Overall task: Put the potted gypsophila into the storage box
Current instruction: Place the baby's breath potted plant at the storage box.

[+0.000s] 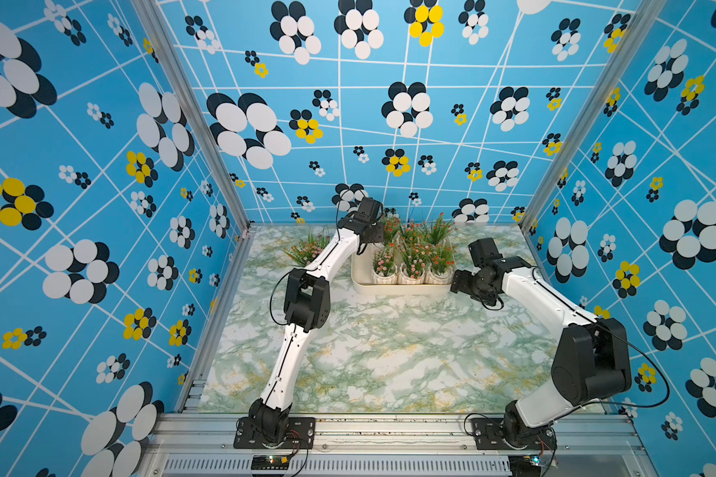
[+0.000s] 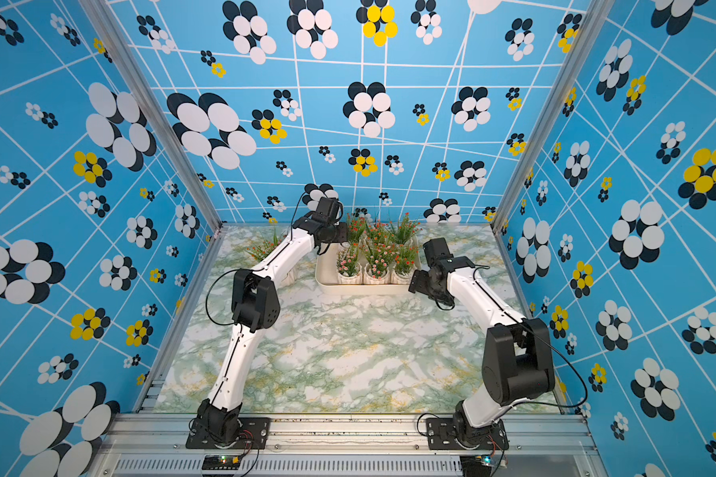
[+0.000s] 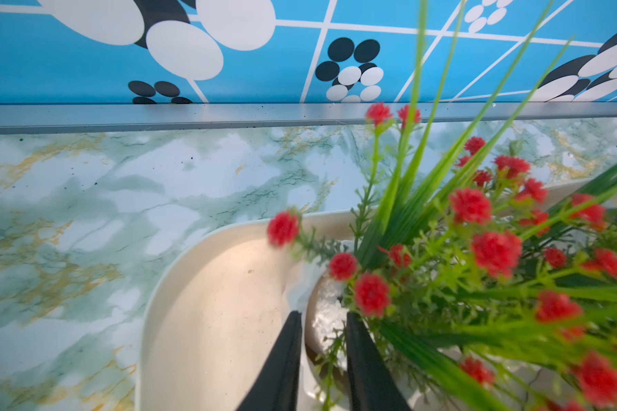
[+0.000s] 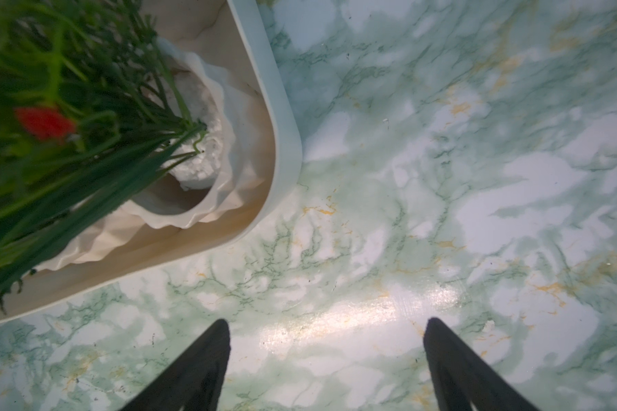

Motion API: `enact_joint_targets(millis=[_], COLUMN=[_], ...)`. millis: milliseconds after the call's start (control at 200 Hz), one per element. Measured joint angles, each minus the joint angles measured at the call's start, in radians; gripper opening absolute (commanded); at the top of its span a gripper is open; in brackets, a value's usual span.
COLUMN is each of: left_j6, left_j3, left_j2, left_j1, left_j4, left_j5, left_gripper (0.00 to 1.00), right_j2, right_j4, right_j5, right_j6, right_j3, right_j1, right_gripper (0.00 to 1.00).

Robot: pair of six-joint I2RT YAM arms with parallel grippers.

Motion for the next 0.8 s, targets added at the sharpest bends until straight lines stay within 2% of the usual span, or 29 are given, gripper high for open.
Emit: enact_joint_targets(millis=[65,200,265,305,395,545,800], left_j6=[0.001,0.011,0.015,0.015,0.02,0.018,0.011], left_j3=[0.0,-0.076,-0.13,-0.158,-0.201,-0.288,-0.551], left_j2=[-0.001,-0.056,-0.108,-0.144,-0.223,-0.375,-0.63], left_j1=[0.0,0.0,0.0,0.0,0.0,0.0,0.005], left_j4=[-0.008,0.0,0.006,0.008,0.026,0.068,0.157], left_j5=[-0.011,-0.034,-0.038,-0.038,-0.037,-0.034,-0.034], left_gripper=[0.29,0.39,0.42,0.49,0.5,0.62,0.74], right_j2=[0.0,0.0,0.0,-0.002,-0.008,-0.023,-0.04], right_j4=[0.0,-0.003,-0.004,-0.004,-0.007,-0.021,-0.031], right_j5=[-0.002,-0.005,-0.006,-0.006,-0.006,-0.016,-0.055], right_j6=[0.0,0.0,0.001,0.001,0.002,0.006,0.016], right_j3=[0.001,0.005,0.005,0.005,0.005,0.005,0.02], right_j1=[0.0,0.0,0.0,0.0,0.0,0.0,0.003], right_gripper=[0.88,0.89,0.89,0.91,0.93,0.93,0.83])
